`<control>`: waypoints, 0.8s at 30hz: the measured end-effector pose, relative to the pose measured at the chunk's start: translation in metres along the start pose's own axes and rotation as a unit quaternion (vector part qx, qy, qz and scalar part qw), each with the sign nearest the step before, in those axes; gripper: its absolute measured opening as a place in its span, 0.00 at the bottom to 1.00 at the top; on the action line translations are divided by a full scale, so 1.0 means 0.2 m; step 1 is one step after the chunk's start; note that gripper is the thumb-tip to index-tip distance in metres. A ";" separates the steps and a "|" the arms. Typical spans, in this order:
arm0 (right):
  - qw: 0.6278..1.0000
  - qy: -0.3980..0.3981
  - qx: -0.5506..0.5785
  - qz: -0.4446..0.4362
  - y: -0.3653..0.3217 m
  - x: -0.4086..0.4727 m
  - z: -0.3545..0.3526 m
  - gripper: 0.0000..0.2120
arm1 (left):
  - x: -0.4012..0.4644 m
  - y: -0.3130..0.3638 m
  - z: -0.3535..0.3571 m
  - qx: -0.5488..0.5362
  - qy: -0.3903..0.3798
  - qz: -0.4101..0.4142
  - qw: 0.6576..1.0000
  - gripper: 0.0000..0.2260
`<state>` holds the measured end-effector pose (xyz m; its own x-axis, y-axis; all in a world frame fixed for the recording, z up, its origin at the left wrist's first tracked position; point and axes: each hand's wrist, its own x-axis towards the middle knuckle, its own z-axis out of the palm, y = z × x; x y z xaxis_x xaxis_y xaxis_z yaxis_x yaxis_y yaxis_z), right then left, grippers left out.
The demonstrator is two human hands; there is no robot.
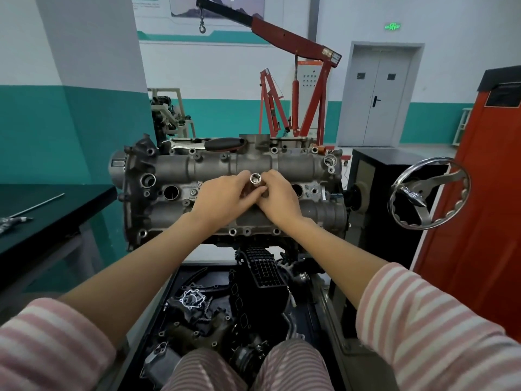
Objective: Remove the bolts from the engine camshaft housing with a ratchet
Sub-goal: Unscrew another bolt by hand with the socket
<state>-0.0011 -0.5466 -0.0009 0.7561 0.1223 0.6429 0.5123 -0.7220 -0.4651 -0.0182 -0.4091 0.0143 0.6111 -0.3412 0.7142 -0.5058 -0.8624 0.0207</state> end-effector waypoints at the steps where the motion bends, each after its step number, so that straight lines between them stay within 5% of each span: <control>1: 1.000 -0.001 0.009 -0.003 0.00 0.00 0.00 0.05 | 0.00 -0.01 0.01 -0.005 -0.007 0.006 1.000 0.13; 8: 0.993 -0.080 0.027 -0.082 0.01 0.02 -0.05 0.07 | 0.02 -0.07 0.02 -0.043 -0.048 0.056 0.996 0.08; 15: 0.994 -0.076 0.060 -0.049 0.01 0.03 -0.03 0.12 | 0.08 -0.08 0.02 0.016 -0.050 0.107 0.993 0.07; 20: 0.987 -0.110 -0.099 -0.055 0.04 0.09 -0.06 0.08 | 0.10 -0.07 0.00 -0.033 -0.022 0.116 0.992 0.14; 24: 0.982 -0.128 -0.107 -0.090 0.06 0.13 -0.05 0.14 | 0.11 -0.11 0.02 -0.029 0.038 0.170 0.984 0.19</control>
<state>0.0198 -0.5590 0.0167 0.7528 0.4082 0.5164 0.5701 -0.7965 -0.2015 0.0086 -0.3992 0.0271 0.3542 -0.5749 0.7375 -0.7078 -0.6803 -0.1903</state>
